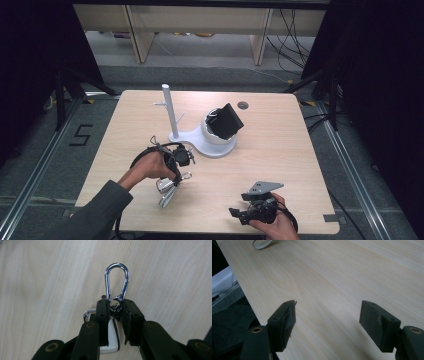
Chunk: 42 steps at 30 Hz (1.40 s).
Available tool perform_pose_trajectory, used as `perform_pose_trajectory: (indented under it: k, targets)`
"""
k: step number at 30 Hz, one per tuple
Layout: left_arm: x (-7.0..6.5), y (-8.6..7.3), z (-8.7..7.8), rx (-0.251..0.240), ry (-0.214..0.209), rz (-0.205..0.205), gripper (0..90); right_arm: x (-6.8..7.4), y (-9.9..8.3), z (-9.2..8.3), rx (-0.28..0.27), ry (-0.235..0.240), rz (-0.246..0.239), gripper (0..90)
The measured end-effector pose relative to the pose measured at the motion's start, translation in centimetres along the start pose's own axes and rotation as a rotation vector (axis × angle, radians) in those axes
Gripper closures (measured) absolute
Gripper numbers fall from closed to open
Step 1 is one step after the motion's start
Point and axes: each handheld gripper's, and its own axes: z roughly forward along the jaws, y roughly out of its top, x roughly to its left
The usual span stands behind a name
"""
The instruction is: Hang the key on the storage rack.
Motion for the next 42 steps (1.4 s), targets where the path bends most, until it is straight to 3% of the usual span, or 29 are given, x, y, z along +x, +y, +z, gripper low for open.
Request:
perform_pose_trajectory:
  k: [4,5,7,14,16,23,27,37,40,42]
  targets:
    - [0.6,-0.6,-1.7,-0.02,0.026,-0.019,75.1,0.0,0.0,0.1,-0.001,0.003,0.007,30.3]
    - [0.8,-0.8,-2.2,-0.022,0.014,-0.012,75.1,0.0,0.0,0.1,0.0,0.003,0.006,30.3]
    - [1.1,-1.2,-3.3,-0.057,0.021,-0.032,75.1,0.0,0.0,0.0,0.001,0.005,0.004,30.3]
    - [2.5,-3.1,-7.2,-0.077,0.087,-0.091,75.1,-0.1,-0.1,0.1,0.008,0.002,0.01,30.4]
    - [3.0,-3.4,-8.1,-0.071,0.083,-0.096,75.1,-0.1,0.0,0.1,0.005,0.005,0.005,30.4]
    - [4.6,-4.8,-11.5,-0.084,0.134,-0.168,75.1,-0.2,0.0,0.0,0.006,-0.001,0.012,30.4]
    - [5.4,-5.2,-12.8,-0.111,0.153,-0.21,75.1,-0.2,0.0,0.1,0.011,0.003,0.008,30.4]
    - [7.6,-5.2,-15.7,-0.109,0.207,-0.266,75.1,-0.3,0.0,0.0,0.008,0.005,0.008,30.5]
    - [8.4,-5.2,-16.3,-0.144,0.227,-0.312,75.2,-0.3,-0.1,0.1,0.01,0.007,0.005,30.5]
    - [8.9,-5.1,-16.6,-0.129,0.235,-0.312,75.1,-0.3,0.0,0.1,0.014,0.006,0.01,30.5]
